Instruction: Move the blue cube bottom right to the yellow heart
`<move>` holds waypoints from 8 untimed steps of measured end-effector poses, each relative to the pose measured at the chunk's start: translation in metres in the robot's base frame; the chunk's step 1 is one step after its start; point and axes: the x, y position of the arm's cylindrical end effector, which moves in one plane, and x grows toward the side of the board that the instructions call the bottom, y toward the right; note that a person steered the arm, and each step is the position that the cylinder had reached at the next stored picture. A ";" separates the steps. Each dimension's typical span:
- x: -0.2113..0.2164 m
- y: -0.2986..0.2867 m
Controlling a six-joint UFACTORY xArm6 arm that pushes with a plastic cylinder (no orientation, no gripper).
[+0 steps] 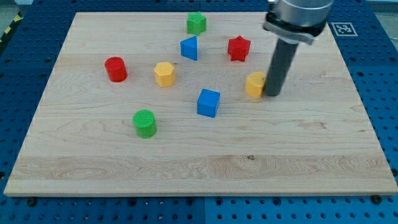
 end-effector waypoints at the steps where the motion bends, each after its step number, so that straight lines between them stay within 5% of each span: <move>1: 0.000 -0.042; 3: 0.000 -0.077; 5: 0.004 -0.191; 8: 0.034 -0.180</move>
